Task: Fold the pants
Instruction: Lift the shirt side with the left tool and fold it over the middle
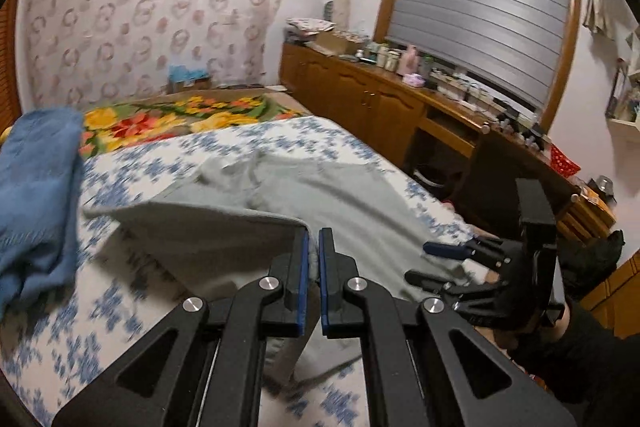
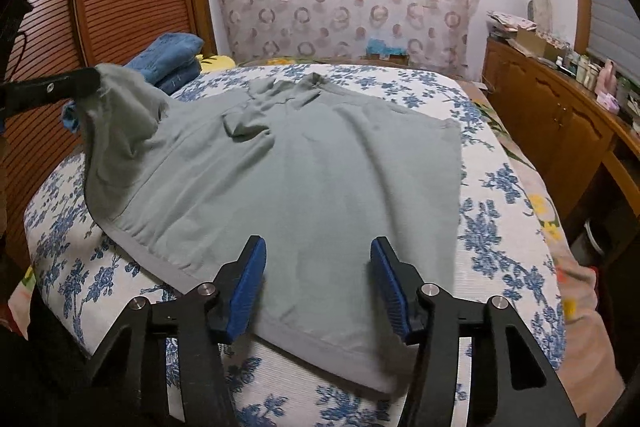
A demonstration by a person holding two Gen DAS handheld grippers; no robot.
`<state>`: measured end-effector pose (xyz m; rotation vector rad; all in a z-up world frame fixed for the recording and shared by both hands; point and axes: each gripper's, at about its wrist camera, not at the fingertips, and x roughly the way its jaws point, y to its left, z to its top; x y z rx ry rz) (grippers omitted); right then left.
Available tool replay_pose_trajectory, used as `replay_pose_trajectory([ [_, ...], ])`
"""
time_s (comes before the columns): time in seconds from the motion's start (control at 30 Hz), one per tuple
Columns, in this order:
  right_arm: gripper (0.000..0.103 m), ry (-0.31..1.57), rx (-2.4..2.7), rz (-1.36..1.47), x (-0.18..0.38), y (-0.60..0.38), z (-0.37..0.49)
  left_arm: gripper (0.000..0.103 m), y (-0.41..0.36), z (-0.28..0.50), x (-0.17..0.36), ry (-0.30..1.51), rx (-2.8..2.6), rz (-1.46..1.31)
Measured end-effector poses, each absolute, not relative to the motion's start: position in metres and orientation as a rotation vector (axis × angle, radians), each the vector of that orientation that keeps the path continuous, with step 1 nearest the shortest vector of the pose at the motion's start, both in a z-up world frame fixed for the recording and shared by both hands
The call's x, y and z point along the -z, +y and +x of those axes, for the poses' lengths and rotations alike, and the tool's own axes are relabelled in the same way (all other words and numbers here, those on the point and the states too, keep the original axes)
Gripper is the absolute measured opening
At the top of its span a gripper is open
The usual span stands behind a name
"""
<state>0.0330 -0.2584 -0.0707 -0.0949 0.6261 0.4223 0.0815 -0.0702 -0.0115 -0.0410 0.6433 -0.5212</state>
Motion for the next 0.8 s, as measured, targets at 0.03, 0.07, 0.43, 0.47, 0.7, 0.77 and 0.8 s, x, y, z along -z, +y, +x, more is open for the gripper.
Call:
replay_pose_trajectory([
  [0.03, 0.052, 0.625, -0.421, -0.092, 0.070, -0.259, 0.031, 0.006, -0.075, 0.086, 0.010, 0.642, 0.534, -0.037],
  [0.07, 0.051, 0.624, -0.420, -0.090, 0.070, -0.259, 0.031, 0.006, -0.081, 0.090, 0.008, 0.640, 0.544, -0.031],
  [0.43, 0.050, 0.622, -0.402, -0.070, 0.070, -0.270, 0.025, 0.006, -0.125, 0.123, 0.006, 0.657, 0.606, 0.000],
  [0.47, 0.050, 0.622, -0.401, -0.069, 0.071, -0.270, 0.025, 0.006, -0.125, 0.124, 0.009, 0.662, 0.600, -0.001],
  [0.7, 0.050, 0.633, -0.395, -0.055, 0.073, -0.269, 0.029, 0.024, -0.122, 0.123, 0.019, 0.693, 0.528, 0.030],
  [0.77, 0.050, 0.635, -0.398, -0.056, 0.073, -0.268, 0.031, 0.037, -0.114, 0.119, 0.017, 0.684, 0.515, 0.022],
  [0.8, 0.050, 0.636, -0.399, -0.056, 0.073, -0.266, 0.031, 0.048, -0.108, 0.116, 0.015, 0.672, 0.508, 0.017],
])
